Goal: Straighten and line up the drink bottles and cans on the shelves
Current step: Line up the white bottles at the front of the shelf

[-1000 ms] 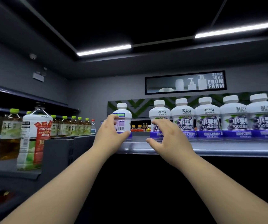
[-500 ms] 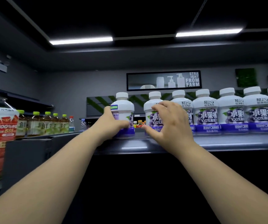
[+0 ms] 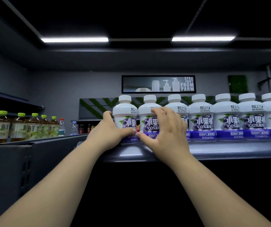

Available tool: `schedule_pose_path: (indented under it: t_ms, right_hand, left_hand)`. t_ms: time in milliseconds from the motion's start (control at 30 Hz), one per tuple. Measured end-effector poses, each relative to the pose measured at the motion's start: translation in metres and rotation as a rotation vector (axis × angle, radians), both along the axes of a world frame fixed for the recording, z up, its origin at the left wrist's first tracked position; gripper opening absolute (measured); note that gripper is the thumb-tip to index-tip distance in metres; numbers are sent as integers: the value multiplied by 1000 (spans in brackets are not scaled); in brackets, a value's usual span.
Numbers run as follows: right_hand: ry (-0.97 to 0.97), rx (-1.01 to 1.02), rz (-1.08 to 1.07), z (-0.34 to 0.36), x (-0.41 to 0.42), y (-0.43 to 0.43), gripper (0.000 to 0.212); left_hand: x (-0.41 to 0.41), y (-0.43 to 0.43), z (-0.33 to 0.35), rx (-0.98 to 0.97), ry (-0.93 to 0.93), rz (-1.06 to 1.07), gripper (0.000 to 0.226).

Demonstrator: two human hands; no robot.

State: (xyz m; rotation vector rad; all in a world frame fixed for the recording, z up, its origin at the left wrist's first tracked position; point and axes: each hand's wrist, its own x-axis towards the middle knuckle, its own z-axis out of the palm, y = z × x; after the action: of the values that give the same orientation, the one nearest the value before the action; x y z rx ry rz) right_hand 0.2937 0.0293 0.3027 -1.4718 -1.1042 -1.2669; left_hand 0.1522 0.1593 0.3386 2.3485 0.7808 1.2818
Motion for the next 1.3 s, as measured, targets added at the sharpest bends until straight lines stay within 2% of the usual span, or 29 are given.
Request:
schedule_pose_path:
  t_ms: [133,267,433,567,700,800,900,1300]
  right_hand:
    - [15,-8,-30,-1,0,2,82]
    - [25,-39,-78,-1,-1,1,85]
    - [53,-46,-97,-1,-3,-1,90]
    - [84,-59,-117,0,-1,0,89]
    - [66,-81,-121,-1,0,1,88]
    - [59,-104,-112,-2,-2,-1,89]
    - [56,-123,-112,-2,-2,-3,91]
    - [112,-215,-142,2,-11,-9,96]
  left_hand:
    - [-2,4,5,-147,-40,-171,90]
    - [2,4,0,-49,-3,-88,99]
    - [-2,6,1,-125,1,-200,101]
    - [-7,1,-3,3,-9,-67,98]
    - [-12,1,-5,19,-9,-132,104]
    - [-15,-8,-13,235,-1,-43,109]
    - [-16,-11,-20,399,-21,0,104]
    - [-15,-3,-18,388,-37,-47,93]
